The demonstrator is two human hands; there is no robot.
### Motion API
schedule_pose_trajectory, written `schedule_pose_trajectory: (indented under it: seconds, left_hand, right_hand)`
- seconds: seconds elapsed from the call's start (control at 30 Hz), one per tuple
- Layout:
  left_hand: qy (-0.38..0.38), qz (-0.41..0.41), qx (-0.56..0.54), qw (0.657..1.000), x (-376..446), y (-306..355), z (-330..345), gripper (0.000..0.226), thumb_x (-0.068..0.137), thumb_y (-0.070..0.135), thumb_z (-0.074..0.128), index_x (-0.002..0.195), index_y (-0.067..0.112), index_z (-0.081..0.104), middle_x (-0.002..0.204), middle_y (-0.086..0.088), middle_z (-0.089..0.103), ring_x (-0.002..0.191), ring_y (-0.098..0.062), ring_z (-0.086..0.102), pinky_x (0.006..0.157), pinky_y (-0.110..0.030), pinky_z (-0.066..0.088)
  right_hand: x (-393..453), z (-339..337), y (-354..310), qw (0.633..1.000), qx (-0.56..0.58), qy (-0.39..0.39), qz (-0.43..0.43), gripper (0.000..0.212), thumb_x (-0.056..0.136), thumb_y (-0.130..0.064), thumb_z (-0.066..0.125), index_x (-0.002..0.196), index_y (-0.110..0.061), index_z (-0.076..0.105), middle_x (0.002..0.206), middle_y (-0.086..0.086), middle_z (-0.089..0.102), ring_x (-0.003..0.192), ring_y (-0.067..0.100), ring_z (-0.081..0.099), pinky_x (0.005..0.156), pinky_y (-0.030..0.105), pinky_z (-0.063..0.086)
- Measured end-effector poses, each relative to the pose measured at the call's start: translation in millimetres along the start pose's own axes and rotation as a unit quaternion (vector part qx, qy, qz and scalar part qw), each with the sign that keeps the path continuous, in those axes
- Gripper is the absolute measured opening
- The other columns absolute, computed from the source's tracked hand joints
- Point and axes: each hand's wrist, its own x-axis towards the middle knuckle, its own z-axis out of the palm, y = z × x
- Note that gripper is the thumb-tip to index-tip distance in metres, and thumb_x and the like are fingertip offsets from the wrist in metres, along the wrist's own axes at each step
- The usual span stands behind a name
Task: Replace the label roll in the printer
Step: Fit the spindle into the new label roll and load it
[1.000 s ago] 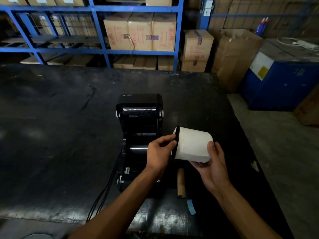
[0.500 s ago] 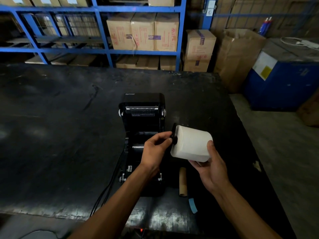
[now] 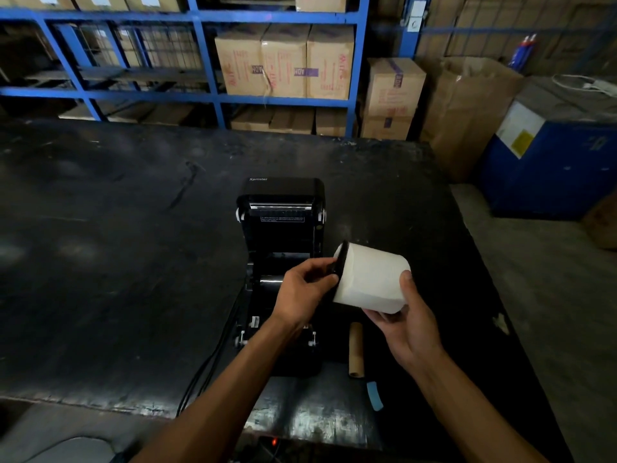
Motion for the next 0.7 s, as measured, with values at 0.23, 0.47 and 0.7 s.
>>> schedule_pose_trajectory:
  seconds: [0.23,0.47,0.7]
  left_hand:
    - [-0.005,-0.048,0.013,0.999,0,9,-1,0.008,0.089,0.025,0.069,0.095,0.027,0.073,0.091,0.004,0.076,0.085,-0.013,0.070,0.074,-0.030,0.059]
    - [0.012,-0.047,0.150,0.987,-6,22,1,0.067,0.069,0.056,0.079,0.123,0.022,0.059,0.110,0.004,0.066,0.096,-0.010,0.067,0.078,-0.030,0.060]
    - [0.021,-0.015,0.126,0.992,-13,16,-7,0.050,0.076,0.043,0.079,0.120,0.025,0.064,0.111,0.004,0.066,0.086,-0.003,0.069,0.062,-0.012,0.053]
  right_hand:
    - [-1,5,-3,1.000,-0.024,-0.004,-0.010,0.028,0.084,-0.036,0.069,0.111,-0.027,0.067,0.121,0.010,0.067,0.114,0.032,0.061,0.082,0.053,0.058]
    - [-5,18,-2,0.997,-0.069,-0.013,-0.030,0.036,0.084,-0.029,0.068,0.119,-0.024,0.063,0.120,0.008,0.068,0.111,0.027,0.065,0.081,0.050,0.058]
    - [-8,29,-2,0.990,-0.111,-0.044,-0.077,0.059,0.077,-0.031,0.068,0.133,-0.023,0.053,0.128,0.008,0.063,0.116,0.025,0.062,0.093,0.052,0.053]
